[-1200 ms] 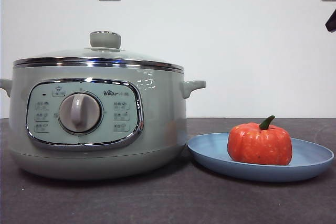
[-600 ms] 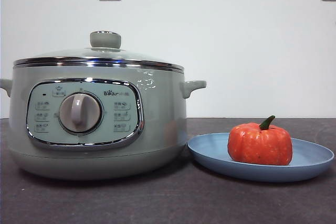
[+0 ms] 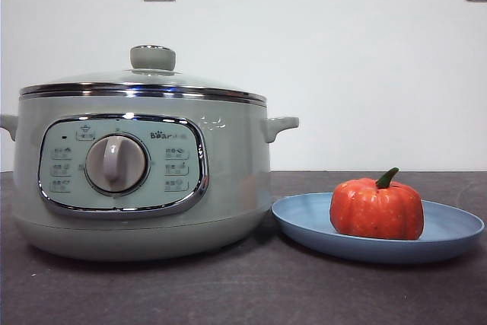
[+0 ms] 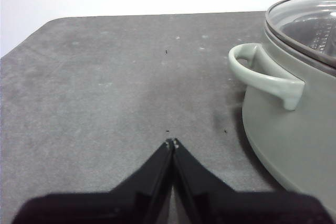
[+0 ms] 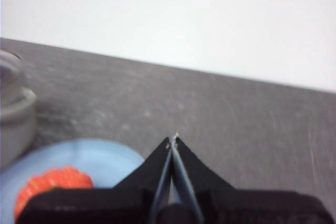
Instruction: Take the pumpkin out from the steamer,put the pumpkin in the blue plate,close the lid
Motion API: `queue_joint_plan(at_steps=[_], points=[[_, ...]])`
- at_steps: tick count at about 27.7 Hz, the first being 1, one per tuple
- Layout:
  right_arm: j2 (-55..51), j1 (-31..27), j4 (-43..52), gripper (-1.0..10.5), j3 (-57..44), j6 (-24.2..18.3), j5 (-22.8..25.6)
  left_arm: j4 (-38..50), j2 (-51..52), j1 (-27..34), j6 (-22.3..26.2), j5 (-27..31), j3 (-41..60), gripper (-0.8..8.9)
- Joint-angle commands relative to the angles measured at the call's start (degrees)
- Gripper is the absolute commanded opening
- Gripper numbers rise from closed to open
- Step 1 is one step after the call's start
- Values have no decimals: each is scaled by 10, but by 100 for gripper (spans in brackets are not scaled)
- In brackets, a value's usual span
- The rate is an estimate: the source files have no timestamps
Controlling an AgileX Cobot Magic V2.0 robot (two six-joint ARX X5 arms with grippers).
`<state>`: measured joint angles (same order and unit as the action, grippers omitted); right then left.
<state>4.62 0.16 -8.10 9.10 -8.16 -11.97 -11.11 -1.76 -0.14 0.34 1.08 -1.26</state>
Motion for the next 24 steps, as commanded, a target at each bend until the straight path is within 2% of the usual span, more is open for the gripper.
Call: queue_joint_plan(at_steps=[1, 5, 24], points=[[-26, -2, 0, 1, -49, 27, 3, 2, 0, 2, -5, 2, 9, -3], [-45, -2, -12, 1, -87, 38, 3, 2, 0, 2, -5, 2, 9, -3], [-38, -1, -13, 1, -87, 38, 3, 2, 0, 2, -5, 2, 9, -3]])
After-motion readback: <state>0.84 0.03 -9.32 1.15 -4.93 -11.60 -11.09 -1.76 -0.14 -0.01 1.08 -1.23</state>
